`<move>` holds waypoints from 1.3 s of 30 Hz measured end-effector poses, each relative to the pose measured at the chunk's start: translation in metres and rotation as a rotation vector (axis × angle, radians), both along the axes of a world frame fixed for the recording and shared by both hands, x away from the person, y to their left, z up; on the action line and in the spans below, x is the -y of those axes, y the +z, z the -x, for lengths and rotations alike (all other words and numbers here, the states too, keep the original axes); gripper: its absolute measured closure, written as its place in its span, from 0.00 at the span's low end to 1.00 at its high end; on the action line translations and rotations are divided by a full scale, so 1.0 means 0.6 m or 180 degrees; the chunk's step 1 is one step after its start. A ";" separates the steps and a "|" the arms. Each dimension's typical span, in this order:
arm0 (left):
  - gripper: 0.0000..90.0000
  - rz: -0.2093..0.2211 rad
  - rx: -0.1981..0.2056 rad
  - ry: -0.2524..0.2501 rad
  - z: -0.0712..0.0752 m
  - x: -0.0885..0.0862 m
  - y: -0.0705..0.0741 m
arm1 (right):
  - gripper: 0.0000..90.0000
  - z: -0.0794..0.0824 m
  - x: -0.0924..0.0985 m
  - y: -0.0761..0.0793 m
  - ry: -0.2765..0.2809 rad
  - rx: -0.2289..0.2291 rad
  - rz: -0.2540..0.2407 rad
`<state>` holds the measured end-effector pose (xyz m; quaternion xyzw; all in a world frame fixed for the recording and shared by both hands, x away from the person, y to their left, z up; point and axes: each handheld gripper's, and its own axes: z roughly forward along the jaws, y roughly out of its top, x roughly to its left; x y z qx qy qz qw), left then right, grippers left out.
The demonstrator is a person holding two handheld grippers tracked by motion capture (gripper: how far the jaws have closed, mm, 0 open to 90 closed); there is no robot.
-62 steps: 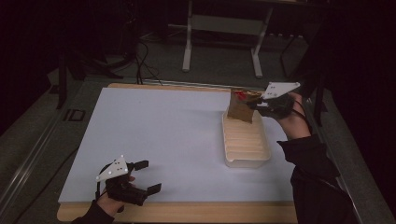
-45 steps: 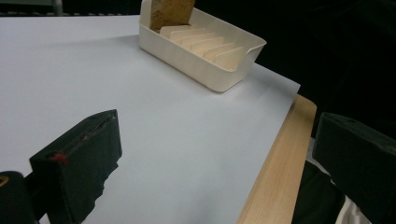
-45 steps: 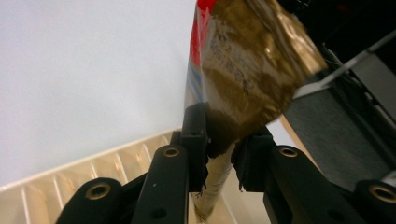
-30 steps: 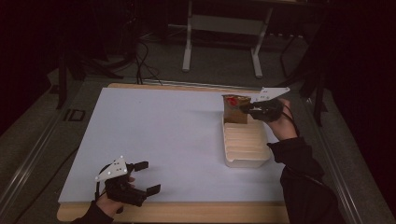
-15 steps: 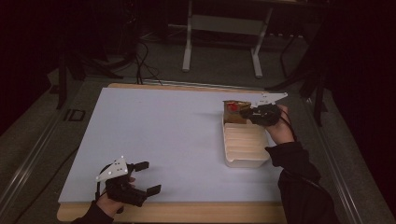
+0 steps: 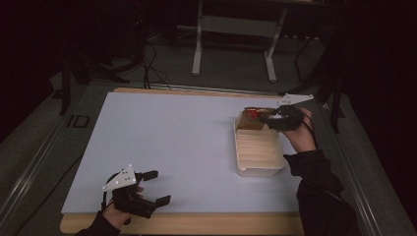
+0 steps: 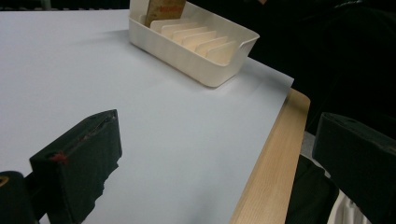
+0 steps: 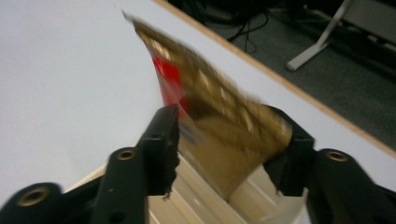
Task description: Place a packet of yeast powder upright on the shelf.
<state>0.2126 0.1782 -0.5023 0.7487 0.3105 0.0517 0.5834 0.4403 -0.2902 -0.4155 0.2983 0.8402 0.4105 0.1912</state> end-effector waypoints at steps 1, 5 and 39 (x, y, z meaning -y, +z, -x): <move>0.02 0.0002 0.0000 0.0001 0.000 0.000 0.000 | 0.52 0.002 0.001 0.006 -0.0007 0.0023 -0.0019; 0.02 0.0004 0.0011 -0.0008 0.000 0.001 0.001 | 0.49 0.012 0.003 0.027 -0.0018 0.0136 -0.0085; 0.02 -0.0037 0.0057 -0.0009 0.000 0.006 0.004 | 0.20 0.160 -0.071 0.079 0.0147 0.0294 -0.0481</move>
